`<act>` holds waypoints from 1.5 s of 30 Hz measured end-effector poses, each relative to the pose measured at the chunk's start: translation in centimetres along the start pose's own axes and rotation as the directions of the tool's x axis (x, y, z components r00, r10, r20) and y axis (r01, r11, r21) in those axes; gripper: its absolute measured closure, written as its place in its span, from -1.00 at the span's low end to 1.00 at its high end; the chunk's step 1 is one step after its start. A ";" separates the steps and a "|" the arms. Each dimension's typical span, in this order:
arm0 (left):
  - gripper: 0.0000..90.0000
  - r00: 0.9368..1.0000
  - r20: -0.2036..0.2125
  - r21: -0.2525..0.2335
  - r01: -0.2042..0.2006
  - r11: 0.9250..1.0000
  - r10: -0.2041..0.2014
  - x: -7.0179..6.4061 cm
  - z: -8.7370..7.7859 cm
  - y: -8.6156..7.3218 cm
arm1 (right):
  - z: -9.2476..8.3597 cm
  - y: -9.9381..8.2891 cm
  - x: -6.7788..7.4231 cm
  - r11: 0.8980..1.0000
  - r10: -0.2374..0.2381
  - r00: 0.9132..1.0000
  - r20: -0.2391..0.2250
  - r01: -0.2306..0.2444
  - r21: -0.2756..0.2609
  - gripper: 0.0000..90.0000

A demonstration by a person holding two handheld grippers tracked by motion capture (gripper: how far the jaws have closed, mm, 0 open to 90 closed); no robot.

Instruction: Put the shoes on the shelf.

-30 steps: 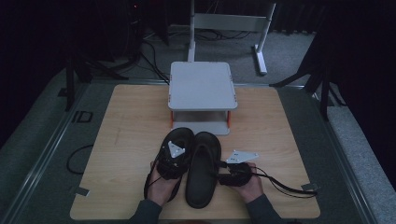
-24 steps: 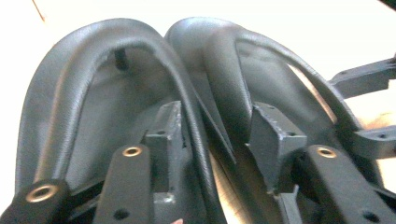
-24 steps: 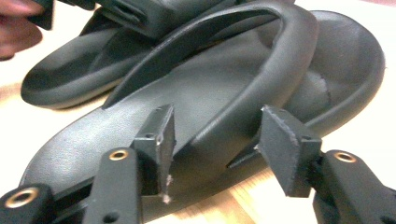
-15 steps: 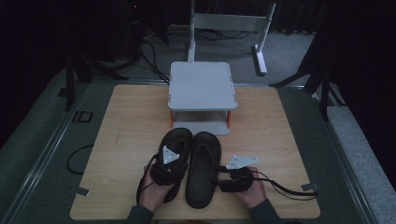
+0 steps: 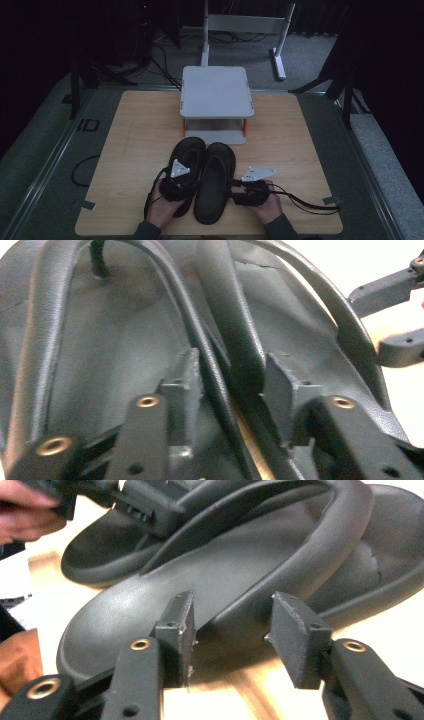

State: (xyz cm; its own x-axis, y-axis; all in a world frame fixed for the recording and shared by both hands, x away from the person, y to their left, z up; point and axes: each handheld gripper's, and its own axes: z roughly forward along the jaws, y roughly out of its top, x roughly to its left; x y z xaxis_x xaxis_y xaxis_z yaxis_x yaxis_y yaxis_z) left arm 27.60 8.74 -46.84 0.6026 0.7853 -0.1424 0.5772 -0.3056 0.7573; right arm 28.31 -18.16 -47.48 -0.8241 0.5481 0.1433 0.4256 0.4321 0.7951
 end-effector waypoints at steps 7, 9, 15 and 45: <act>-0.23 0.999 -0.017 -0.019 -0.033 0.999 0.033 -1.2 0.0 0.1 | 0.2 0.2 0.0 1.000 -0.007 1.000 0.012 0.007 -0.011 0.26; -0.30 0.996 -0.078 0.009 -0.049 0.999 0.050 -1.7 0.7 -0.1 | 0.2 0.1 -0.1 1.000 -0.004 1.000 0.007 0.004 -0.011 0.26; 0.01 0.988 -0.143 0.035 -0.048 0.998 0.053 -1.9 1.8 0.1 | 0.1 0.1 -0.1 1.000 -0.004 1.000 -0.002 0.004 -0.015 0.23; 0.68 0.977 -0.211 0.045 0.020 0.999 -0.010 -0.6 1.2 0.0 | -2.0 -0.6 -2.5 0.998 0.033 0.995 0.094 -0.028 -0.052 0.15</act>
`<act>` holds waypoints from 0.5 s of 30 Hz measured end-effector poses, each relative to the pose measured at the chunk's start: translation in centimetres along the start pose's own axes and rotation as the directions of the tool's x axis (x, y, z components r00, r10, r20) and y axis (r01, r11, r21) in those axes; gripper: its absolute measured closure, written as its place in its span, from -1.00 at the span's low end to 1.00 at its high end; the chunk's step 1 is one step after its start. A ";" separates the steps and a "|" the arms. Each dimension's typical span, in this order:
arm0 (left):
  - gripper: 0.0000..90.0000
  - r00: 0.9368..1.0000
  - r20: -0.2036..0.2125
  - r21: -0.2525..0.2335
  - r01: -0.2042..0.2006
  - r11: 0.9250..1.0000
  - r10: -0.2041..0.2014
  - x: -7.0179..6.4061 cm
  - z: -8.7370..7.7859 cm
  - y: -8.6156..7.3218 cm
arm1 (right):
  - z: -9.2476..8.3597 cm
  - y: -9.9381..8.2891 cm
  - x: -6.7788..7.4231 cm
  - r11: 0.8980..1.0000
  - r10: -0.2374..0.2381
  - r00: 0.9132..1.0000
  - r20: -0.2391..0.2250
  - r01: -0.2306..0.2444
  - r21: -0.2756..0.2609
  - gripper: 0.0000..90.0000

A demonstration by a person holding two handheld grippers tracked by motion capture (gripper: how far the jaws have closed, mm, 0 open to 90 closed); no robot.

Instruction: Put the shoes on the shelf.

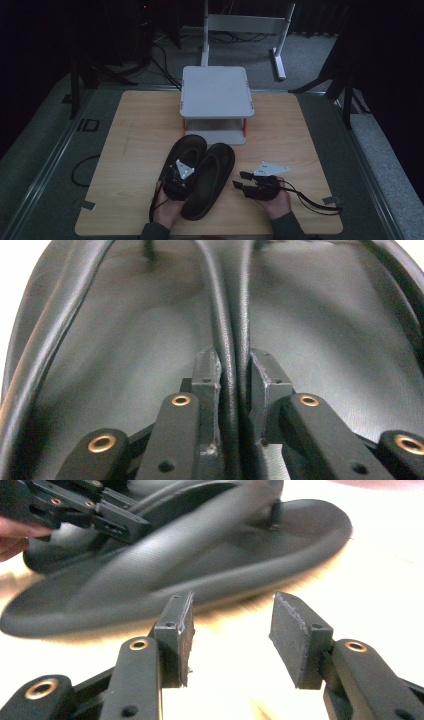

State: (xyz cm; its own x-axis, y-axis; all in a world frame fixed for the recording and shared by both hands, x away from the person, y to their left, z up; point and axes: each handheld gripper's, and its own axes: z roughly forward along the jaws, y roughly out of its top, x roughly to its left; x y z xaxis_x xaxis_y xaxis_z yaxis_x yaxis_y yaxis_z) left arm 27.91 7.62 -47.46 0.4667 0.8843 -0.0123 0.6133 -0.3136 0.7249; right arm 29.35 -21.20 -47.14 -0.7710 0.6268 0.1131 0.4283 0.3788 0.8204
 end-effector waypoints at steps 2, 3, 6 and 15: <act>0.68 1.000 -0.002 0.002 0.000 1.000 0.000 0.3 -0.1 0.0 | -0.2 -0.1 -0.3 1.000 0.008 1.000 0.008 -0.008 -0.002 0.15; 0.69 1.000 -0.004 0.001 -0.003 1.000 0.003 0.2 -0.1 0.0 | -0.3 -0.1 -0.4 1.000 0.012 1.000 0.009 -0.012 -0.003 0.15; 0.69 1.000 -0.008 0.002 -0.006 1.000 0.006 0.1 -0.1 0.0 | -0.3 -0.2 -0.5 1.000 0.016 1.000 0.013 -0.016 -0.003 0.15; 0.70 1.000 0.000 -0.017 0.001 1.000 -0.001 -0.1 -0.5 0.3 | -0.3 -0.3 -0.8 1.000 0.016 1.000 0.026 -0.016 0.002 0.15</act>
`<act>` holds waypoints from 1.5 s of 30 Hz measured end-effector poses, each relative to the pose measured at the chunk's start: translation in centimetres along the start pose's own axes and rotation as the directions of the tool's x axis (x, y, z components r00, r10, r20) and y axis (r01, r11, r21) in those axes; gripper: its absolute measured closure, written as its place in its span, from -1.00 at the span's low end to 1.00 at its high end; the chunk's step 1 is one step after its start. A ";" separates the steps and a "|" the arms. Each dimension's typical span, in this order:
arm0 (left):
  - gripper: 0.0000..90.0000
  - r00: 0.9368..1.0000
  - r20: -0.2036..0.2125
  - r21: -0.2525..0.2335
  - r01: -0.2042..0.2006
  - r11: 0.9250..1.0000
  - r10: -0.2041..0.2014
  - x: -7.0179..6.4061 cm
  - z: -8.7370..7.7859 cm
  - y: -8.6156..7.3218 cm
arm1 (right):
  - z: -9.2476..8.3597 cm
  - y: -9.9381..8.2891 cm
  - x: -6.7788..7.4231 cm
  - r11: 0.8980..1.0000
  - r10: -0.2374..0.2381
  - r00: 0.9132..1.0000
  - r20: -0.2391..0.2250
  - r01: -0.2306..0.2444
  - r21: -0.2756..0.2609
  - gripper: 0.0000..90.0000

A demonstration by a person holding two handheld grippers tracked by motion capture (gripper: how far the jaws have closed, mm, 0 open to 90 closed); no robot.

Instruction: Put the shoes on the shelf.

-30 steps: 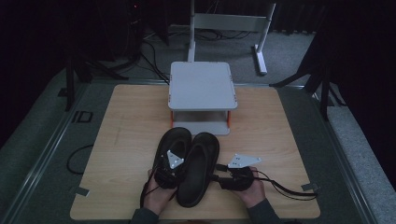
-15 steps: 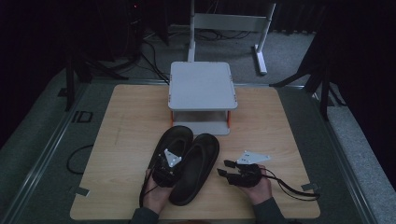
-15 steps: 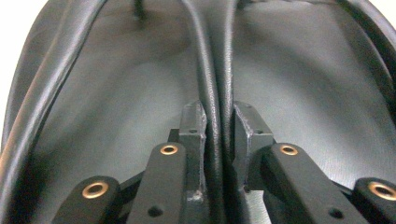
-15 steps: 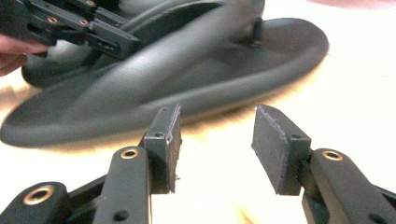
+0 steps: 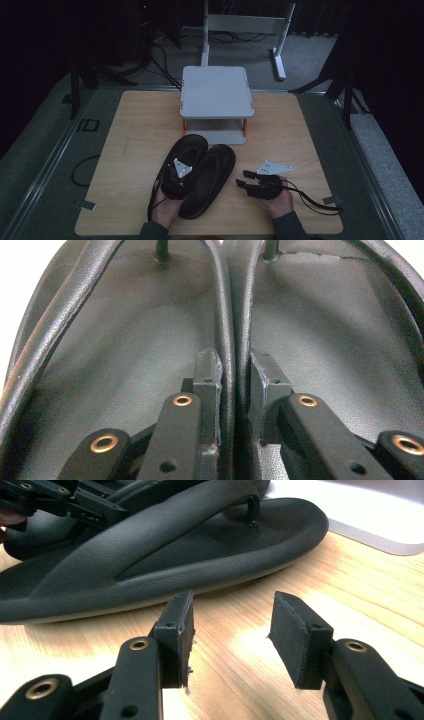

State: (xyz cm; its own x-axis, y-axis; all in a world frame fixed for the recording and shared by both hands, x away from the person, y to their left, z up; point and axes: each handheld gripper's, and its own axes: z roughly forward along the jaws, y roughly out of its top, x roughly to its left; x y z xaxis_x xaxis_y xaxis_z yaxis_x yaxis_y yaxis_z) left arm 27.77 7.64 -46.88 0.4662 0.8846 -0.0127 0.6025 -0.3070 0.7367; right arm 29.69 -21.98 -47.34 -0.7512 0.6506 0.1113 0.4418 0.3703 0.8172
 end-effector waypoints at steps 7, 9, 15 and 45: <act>0.70 1.000 0.010 -0.025 -0.004 1.000 0.004 -0.5 -0.2 1.1 | -0.3 -0.1 -0.5 1.000 0.012 1.000 0.024 -0.012 -0.009 0.15; 0.70 1.000 0.013 -0.039 -0.006 0.999 0.007 -0.8 -0.1 1.9 | -0.3 -0.1 -0.5 1.000 0.006 0.999 0.037 -0.006 -0.006 0.15; 0.70 1.000 0.005 -0.058 -0.001 0.998 0.002 -1.0 0.7 3.6 | -0.2 -0.1 -0.5 1.000 -0.001 0.999 0.046 0.001 0.002 0.14; 0.70 0.988 -0.083 -0.100 0.123 0.987 -0.131 0.4 2.9 6.9 | 0.0 -0.3 -0.5 1.000 -0.007 0.999 0.047 0.006 0.013 0.14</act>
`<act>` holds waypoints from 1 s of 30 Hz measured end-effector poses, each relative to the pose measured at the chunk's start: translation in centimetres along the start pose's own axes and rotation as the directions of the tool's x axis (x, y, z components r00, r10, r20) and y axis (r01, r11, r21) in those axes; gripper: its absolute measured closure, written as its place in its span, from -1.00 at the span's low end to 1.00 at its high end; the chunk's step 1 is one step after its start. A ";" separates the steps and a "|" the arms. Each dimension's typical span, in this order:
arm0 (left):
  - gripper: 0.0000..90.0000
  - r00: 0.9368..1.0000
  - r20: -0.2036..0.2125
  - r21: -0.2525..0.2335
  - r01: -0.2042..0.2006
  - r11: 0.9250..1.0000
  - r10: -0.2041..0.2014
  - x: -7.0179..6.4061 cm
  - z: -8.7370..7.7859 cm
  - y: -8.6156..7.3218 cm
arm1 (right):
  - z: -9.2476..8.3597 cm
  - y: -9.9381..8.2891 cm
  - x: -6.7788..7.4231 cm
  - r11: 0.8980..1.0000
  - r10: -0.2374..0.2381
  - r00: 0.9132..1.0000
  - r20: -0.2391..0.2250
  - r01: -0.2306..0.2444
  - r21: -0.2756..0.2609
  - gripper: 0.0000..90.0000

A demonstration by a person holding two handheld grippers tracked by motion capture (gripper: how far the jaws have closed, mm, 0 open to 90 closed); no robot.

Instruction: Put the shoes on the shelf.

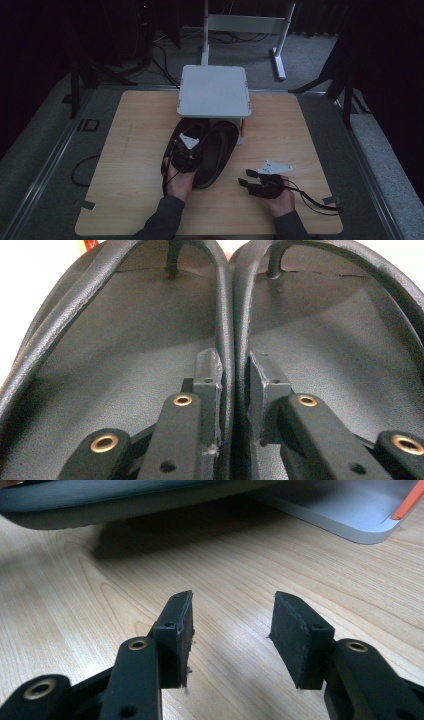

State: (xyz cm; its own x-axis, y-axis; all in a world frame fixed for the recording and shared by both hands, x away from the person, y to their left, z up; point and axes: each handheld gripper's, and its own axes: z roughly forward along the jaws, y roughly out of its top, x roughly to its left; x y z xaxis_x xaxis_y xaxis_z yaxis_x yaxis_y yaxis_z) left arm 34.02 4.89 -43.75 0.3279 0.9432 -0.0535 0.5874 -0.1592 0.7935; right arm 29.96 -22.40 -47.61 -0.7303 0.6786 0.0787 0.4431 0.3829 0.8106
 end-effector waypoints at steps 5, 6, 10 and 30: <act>0.70 1.000 0.006 -0.009 0.015 1.000 -0.015 -0.7 1.0 0.6 | 0.1 0.0 0.0 1.000 -0.011 1.000 0.005 0.011 0.004 0.13; 0.70 1.000 0.003 -0.009 0.015 1.000 -0.015 -0.8 1.2 0.7 | 0.1 -0.1 0.0 1.000 -0.012 1.000 0.006 0.012 0.004 0.13; 0.70 1.000 -0.008 -0.015 0.018 1.000 -0.018 -1.4 1.6 0.9 | 0.0 -0.1 0.0 1.000 -0.009 1.000 0.005 0.009 0.005 0.13; 0.69 0.995 -0.091 -0.036 0.044 0.998 -0.047 -2.8 3.6 1.9 | 0.0 -0.2 0.2 1.000 -0.014 1.000 0.004 0.014 0.009 0.12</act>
State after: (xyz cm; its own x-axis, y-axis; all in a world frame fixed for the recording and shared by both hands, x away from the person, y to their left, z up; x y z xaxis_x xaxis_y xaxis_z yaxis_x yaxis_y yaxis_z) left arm 36.86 0.91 -44.27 0.2313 0.9722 -0.0356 0.5741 -0.1069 0.8118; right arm 29.77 -22.34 -47.77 -0.7346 0.6754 0.0650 0.4375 0.3983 0.8062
